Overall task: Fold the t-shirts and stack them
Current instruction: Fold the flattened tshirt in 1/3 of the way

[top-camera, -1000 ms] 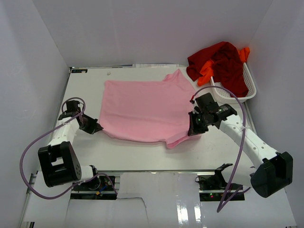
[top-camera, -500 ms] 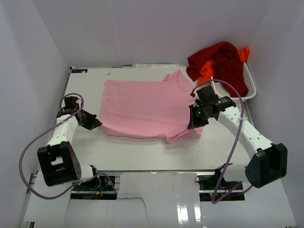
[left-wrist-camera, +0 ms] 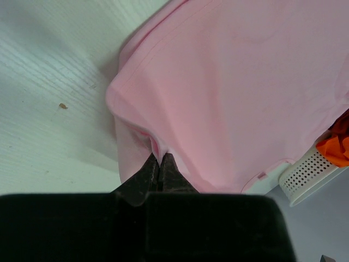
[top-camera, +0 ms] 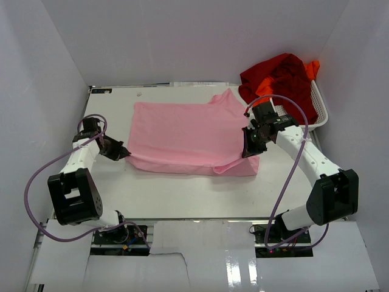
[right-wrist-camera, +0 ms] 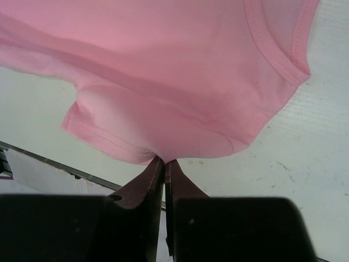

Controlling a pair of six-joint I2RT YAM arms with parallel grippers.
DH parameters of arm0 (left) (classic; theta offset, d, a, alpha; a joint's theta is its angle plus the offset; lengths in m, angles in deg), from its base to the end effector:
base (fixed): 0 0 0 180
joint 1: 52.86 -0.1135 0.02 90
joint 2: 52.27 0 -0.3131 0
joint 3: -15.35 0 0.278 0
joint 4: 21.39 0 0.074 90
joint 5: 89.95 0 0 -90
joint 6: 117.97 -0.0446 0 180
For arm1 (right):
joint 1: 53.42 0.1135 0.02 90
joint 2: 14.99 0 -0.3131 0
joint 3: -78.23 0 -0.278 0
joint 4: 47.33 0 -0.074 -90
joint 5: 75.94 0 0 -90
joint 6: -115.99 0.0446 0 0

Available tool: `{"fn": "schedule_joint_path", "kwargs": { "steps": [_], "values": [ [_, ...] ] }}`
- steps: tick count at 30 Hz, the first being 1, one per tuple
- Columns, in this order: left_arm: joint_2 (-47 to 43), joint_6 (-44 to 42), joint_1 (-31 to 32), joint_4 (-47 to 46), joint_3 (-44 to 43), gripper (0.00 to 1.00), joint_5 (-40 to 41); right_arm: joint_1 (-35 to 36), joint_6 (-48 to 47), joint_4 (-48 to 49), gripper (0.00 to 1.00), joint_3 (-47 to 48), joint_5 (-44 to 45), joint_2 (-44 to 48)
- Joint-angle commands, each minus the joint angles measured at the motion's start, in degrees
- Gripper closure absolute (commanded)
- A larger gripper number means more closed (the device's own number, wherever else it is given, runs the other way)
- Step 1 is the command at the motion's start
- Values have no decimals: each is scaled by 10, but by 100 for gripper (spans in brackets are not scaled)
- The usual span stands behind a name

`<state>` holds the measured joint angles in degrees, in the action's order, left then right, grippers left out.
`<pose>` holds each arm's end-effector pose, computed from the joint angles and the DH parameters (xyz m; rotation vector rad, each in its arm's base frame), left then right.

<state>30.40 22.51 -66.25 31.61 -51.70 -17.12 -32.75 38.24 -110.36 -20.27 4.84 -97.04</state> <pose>0.2855 0.0544 0.2406 -1.4273 2.4422 -0.5745 0.2849 0.1151 0.3152 -0.2508 2.7069 0.3910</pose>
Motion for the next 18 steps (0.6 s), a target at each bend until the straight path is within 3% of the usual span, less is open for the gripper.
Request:
{"fn": "schedule_joint_path", "kwargs": {
  "steps": [1, 18],
  "values": [
    [2, 7, -1, -8, -34, 100, -11, -8, -17, 13, 92, 38, -5, -10],
    [71, 18, 13, -12, -84, 100, -8, -30, -37, 12, 92, 137, -2, -96]
  ]
}}
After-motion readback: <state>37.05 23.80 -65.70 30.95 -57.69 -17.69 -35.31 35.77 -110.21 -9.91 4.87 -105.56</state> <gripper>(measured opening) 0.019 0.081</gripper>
